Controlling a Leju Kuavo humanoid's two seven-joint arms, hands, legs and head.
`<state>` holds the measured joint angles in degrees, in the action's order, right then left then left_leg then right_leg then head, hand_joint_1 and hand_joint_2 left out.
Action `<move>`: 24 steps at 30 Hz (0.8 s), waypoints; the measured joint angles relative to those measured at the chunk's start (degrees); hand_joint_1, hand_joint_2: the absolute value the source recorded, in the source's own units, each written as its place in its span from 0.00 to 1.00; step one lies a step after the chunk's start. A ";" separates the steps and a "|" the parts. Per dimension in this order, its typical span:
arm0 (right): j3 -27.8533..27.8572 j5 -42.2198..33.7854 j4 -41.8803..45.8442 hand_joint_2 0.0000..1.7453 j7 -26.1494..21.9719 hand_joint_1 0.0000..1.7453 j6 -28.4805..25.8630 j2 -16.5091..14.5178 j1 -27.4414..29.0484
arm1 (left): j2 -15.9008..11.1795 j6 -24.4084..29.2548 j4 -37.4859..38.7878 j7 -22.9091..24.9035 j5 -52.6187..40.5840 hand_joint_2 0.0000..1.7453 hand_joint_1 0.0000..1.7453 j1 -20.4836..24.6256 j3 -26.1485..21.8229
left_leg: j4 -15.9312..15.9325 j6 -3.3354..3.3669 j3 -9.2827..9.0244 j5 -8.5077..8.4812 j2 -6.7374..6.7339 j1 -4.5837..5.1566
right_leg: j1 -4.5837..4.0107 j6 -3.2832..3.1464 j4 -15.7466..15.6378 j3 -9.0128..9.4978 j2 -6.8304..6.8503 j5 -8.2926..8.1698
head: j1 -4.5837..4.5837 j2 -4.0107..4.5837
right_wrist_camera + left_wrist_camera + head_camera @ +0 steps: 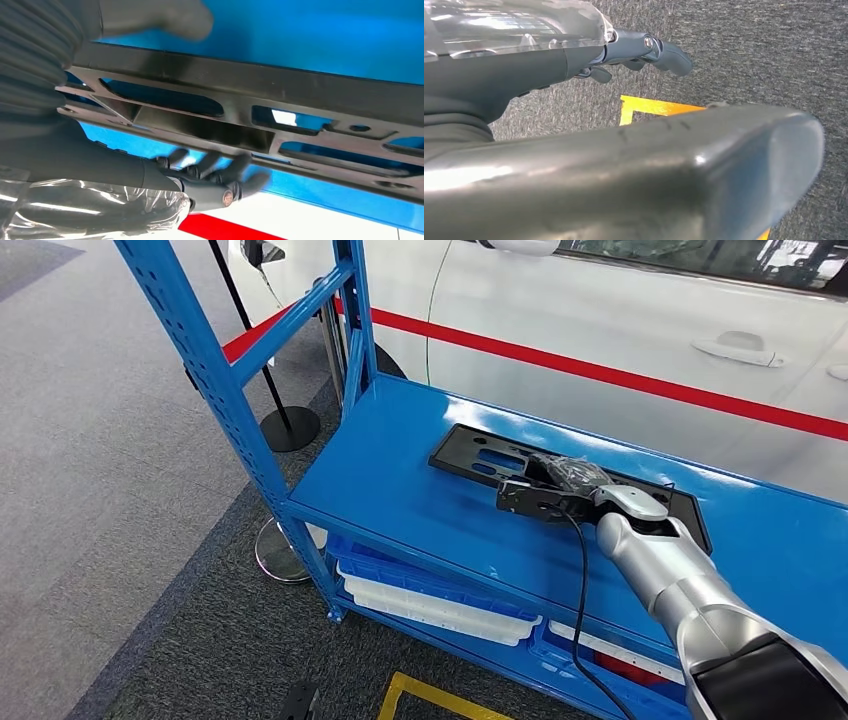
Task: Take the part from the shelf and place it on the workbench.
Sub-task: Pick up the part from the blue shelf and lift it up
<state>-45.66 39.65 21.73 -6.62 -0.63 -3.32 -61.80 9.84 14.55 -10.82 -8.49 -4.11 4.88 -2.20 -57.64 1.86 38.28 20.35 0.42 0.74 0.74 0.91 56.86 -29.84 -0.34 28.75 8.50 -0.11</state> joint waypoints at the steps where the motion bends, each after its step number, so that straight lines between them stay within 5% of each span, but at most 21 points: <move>1: 0.00 -0.07 0.00 1.00 0.01 1.00 0.10 0.06 0.02 | 0.00 0.06 0.00 0.03 0.00 0.00 0.00 0.05 0.01 | 0.00 0.00 0.00 0.00 0.00 0.00 | 0.00 0.00 0.00 0.00 0.00 0.00 | 0.00 0.00; 24: -0.01 -0.80 0.66 1.00 -0.12 1.00 1.16 1.04 -0.42 | 0.00 0.09 0.00 -0.96 0.04 0.00 0.00 0.45 0.00 | 0.00 0.00 -0.02 0.00 -0.01 0.00 | 0.00 0.01 0.00 0.04 0.01 0.01 | 0.00 0.00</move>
<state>-45.66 38.85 22.38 -6.74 0.53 -2.28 -62.22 9.84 14.64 -10.82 -9.45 -4.07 5.33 -2.20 -57.64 1.86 38.26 20.35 0.41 0.74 0.74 0.92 56.86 -29.81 -0.33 28.76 8.50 -0.11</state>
